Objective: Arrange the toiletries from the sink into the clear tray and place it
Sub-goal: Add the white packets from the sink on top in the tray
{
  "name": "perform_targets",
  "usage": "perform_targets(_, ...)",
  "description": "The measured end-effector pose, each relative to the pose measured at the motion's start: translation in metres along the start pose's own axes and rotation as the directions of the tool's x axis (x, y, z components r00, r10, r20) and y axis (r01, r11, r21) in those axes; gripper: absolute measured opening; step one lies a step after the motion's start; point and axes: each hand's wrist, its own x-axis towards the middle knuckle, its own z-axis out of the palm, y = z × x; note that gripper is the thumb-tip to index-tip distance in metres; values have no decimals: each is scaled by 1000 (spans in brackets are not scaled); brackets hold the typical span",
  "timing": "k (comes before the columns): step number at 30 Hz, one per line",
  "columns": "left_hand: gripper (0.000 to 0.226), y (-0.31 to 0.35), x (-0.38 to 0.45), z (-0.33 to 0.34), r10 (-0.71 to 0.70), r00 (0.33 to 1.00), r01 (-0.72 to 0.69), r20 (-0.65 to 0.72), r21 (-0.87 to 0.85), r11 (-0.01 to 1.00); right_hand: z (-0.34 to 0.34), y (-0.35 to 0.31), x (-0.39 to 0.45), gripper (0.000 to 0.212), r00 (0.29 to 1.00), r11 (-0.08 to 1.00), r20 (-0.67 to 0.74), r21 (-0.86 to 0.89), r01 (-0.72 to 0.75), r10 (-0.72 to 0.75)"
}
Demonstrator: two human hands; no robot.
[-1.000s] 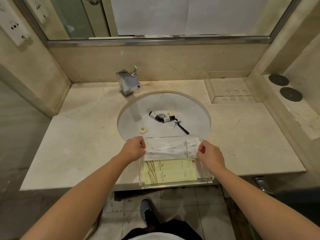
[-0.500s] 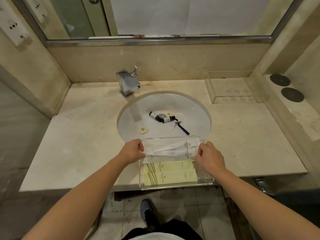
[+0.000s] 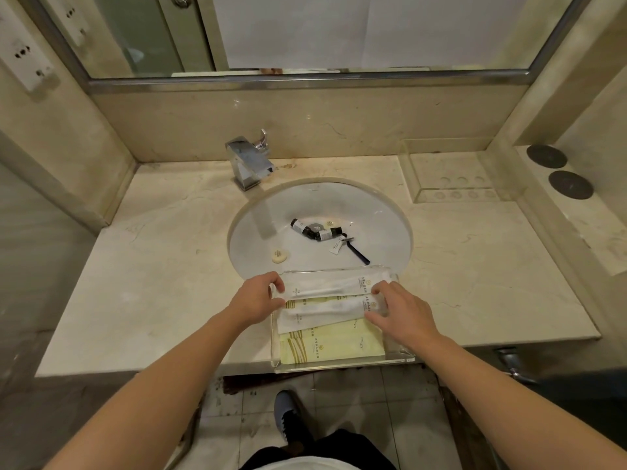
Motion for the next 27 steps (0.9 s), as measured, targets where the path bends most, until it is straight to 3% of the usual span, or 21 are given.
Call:
perform_targets(5,23,3,1,2,10,1000,-9,-30,30,1000,1,-7,2,39,1000,996,-19,-90,0,-2)
perform_targets(9,33,4,0,0,59,996,-66,60,117,991,3,-8,3,38,999,993,-46,-113,-10,5)
perform_targets(12,27,0,-2,-1,80,992,-102,97,243,965,4,-8,4,37,998,994,-65,-104,-21,14)
perform_targets(16,20,-5,-4,-4,102,992,-118,72,284,951,3,-7,6,35,997,995,-73,-96,-35,28)
perform_targets(22,10,-4,-1,-3,127,982,-165,143,294,942,1,-7,7,34,997,996,-72,-80,-34,28)
perform_targets(27,10,0,3,-4,104,992,-115,64,206,972,-1,-8,5,33,996,997,-90,-70,-31,24)
